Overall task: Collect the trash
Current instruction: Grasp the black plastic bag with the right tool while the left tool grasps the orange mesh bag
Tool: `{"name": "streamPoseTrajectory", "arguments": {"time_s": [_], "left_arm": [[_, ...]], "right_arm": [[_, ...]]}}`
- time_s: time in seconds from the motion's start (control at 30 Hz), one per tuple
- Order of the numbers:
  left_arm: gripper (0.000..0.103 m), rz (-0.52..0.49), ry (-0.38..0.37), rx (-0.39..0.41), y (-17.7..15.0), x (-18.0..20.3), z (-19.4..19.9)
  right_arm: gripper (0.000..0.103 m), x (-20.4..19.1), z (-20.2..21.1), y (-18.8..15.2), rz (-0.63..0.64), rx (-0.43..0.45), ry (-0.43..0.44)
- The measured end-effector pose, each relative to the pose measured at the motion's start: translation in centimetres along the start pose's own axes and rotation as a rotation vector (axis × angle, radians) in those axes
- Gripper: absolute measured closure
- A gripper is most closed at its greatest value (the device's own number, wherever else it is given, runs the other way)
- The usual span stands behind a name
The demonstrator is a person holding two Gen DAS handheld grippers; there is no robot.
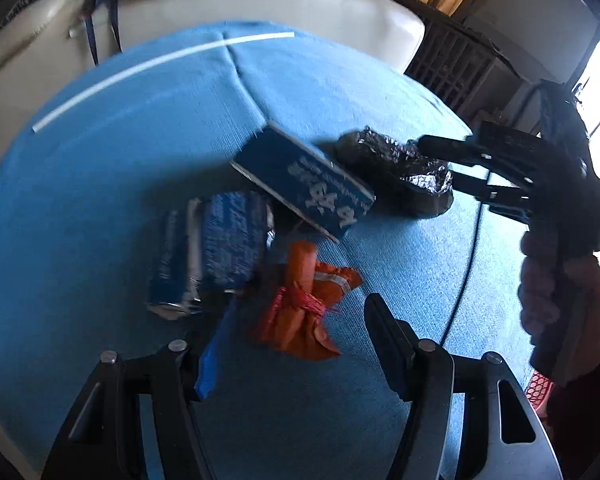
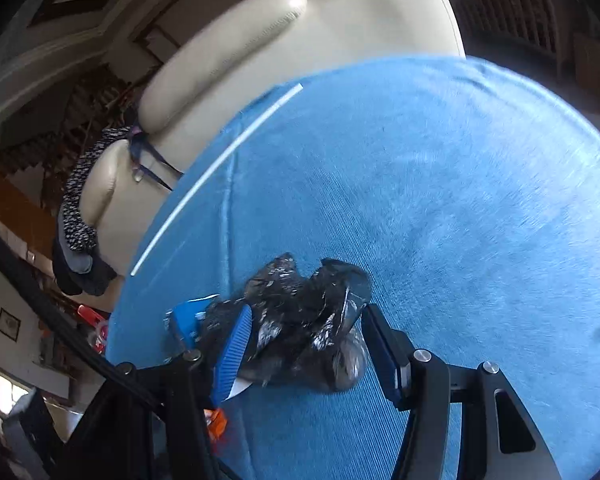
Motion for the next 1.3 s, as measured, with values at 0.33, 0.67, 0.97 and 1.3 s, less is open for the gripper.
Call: {"name": "streamPoseTrajectory", "arguments": {"time_s": [0.33,0.67,0.97,1.3], "left_arm": [[0.077,0.051,-0.03,-0.043,-2.0,0.2,-1.1],[0.077,0.079,-0.044,-0.026,-5.1,0.4,1.6],[0.077,0.037,0.032,0.036,-5.9,1.4,4.8],[0.077,-0.068,0.166,0.133,-5.8,4.2,8.9]], "right_arm": [[0.066,-1.5,0.0,-3.3,0.123,-0.033,-0.012],[0.067,-0.9,6.5,-8.4,0.154,-0.008,0.017],[0.067,-0.4,11.6,-11.8,0.16,0.045,0.048],[0.067,-1.0,17.0,-12.9,0.204,0.144,0.041]]}}
Point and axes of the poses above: each gripper's, at about its wrist camera, not at the fingertips, and z roughly against the way its jaws point, x to its right, y to its top, the point moved 10 cm from there along -z, roughly the way its jaws point
